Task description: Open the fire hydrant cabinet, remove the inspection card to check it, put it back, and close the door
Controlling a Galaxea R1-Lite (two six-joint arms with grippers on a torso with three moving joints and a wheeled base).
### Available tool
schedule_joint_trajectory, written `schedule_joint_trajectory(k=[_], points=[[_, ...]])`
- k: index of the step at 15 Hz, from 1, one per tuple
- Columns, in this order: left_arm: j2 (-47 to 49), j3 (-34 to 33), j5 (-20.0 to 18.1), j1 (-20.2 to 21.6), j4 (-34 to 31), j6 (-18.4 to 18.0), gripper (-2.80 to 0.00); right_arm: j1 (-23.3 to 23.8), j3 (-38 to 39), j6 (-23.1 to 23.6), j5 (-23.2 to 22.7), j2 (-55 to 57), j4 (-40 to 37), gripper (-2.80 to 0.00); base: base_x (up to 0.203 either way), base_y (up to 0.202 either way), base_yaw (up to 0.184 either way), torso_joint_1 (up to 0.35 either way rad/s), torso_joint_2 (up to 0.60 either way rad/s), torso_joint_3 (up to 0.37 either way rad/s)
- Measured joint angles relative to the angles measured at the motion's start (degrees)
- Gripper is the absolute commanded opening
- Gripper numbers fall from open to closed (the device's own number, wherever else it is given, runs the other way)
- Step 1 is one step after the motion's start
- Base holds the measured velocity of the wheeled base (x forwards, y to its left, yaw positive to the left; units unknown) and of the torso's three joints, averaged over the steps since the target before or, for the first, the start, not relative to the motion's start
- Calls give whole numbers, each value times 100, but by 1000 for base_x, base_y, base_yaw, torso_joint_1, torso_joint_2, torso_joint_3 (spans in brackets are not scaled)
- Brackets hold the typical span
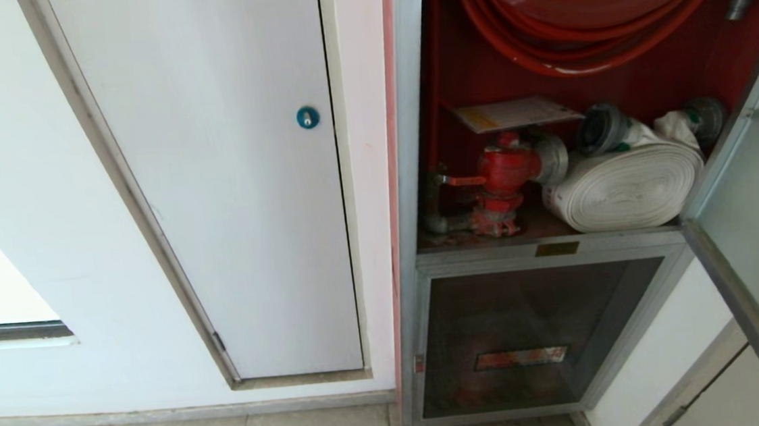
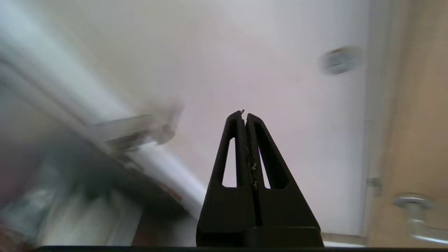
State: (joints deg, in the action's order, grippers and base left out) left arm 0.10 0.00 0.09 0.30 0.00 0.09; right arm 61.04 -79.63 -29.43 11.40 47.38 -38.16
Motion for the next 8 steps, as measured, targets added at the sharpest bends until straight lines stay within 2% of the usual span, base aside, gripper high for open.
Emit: schedule_joint_trajectory(k=[3,6,8], points=[[0,0,-6,0,-1,-1,-280,-327,69,13,-205,-175,-25,-280,0,0,0,0,0,0],[0,0,-1,2,-2,0,-280,-590,223,41,-708,-332,-33,-280,0,0,0,0,0,0],[0,0,-1,2,0,-2,-280,-731,375,40,-866,-453,-15,-280,0,0,0,0,0,0]])
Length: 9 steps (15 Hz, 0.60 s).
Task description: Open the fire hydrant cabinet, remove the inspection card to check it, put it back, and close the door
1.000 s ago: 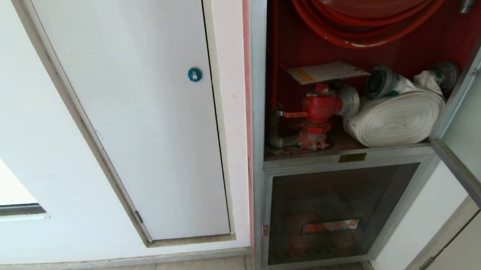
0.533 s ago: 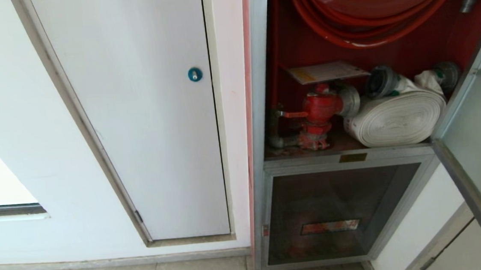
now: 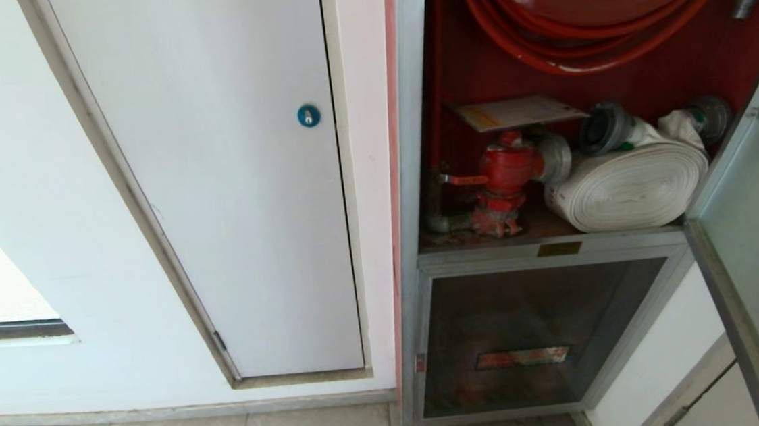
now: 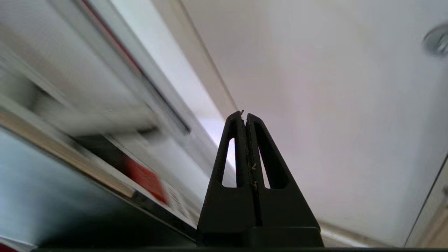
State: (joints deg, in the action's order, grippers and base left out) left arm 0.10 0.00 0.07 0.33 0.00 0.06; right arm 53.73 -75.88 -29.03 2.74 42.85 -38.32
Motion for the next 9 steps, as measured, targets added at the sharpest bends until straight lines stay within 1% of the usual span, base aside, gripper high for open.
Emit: schedule_joint_trajectory(k=[2,6,9], points=[[0,0,0,0,0,3,-280,-113,195,4,-35,-149,-17,-280,0,0,0,0,0,0],[0,0,0,0,0,1,-280,-324,292,97,-444,-381,-31,-280,0,0,0,0,0,0],[0,0,0,-2,0,2,-280,-655,283,161,-495,-484,-29,-280,0,0,0,0,0,0]])
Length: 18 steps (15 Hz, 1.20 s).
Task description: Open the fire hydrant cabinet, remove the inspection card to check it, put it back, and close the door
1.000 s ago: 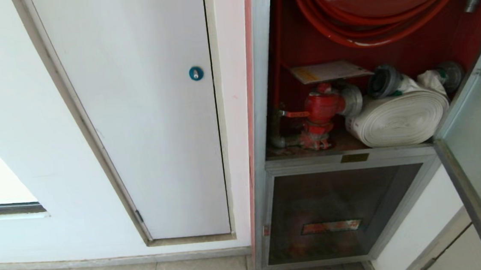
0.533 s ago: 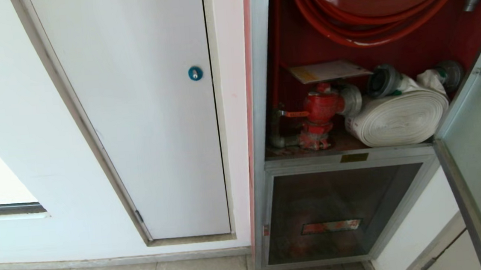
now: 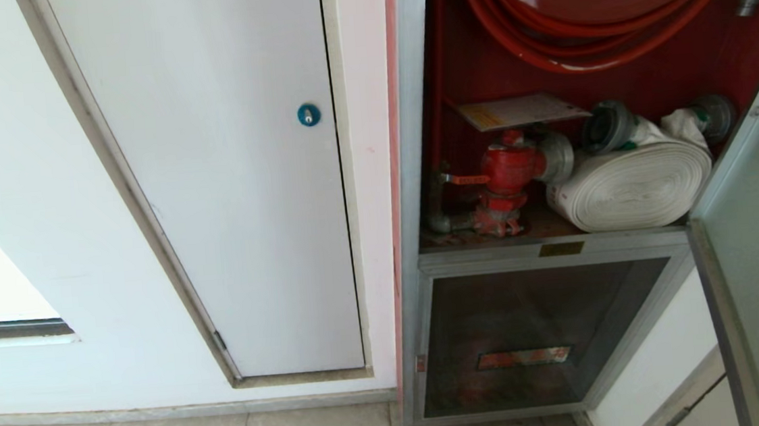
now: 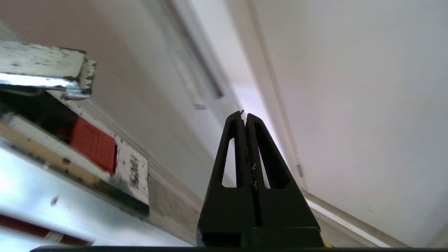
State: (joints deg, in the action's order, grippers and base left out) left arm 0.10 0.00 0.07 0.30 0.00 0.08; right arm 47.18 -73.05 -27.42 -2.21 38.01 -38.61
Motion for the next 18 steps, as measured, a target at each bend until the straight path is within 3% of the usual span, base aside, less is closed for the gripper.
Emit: schedule_joint_trajectory(k=[5,9,18], points=[[0,0,0,2,0,-1,-280,-350,-18,467,-820,-111,-142,-280,0,0,0,0,0,0],[0,0,0,0,0,-1,-280,-691,-24,1122,-919,-168,-678,-280,0,0,0,0,0,0],[0,0,2,2,-2,-4,-280,-1770,-33,1141,-1723,-212,-657,-280,0,0,0,0,0,0]])
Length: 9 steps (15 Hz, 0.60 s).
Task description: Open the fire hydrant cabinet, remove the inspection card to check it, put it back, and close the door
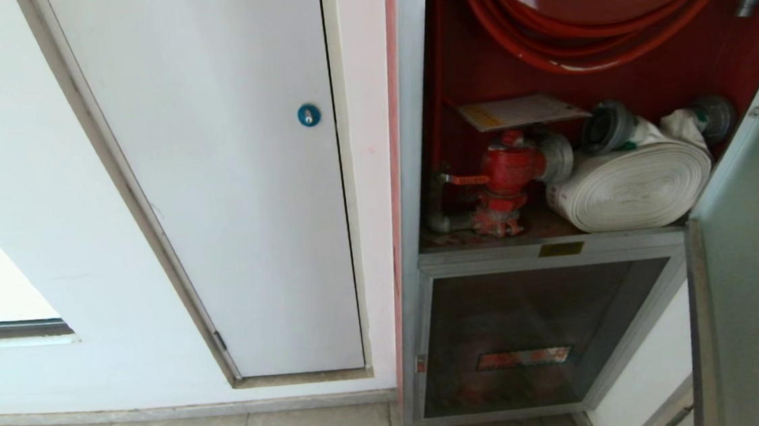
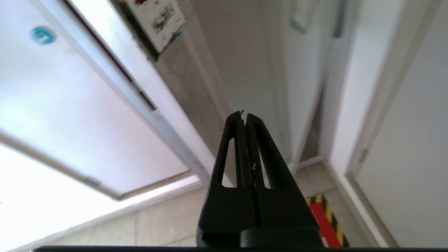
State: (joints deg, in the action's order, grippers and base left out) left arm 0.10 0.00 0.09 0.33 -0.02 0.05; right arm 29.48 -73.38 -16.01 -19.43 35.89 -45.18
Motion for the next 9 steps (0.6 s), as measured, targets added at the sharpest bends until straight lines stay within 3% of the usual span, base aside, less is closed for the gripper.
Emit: schedule_joint_trajectory(k=[9], points=[[0,0,0,-2,2,2,-280,-340,400,27,-1233,289,862,-280,0,0,0,0,0,0]])
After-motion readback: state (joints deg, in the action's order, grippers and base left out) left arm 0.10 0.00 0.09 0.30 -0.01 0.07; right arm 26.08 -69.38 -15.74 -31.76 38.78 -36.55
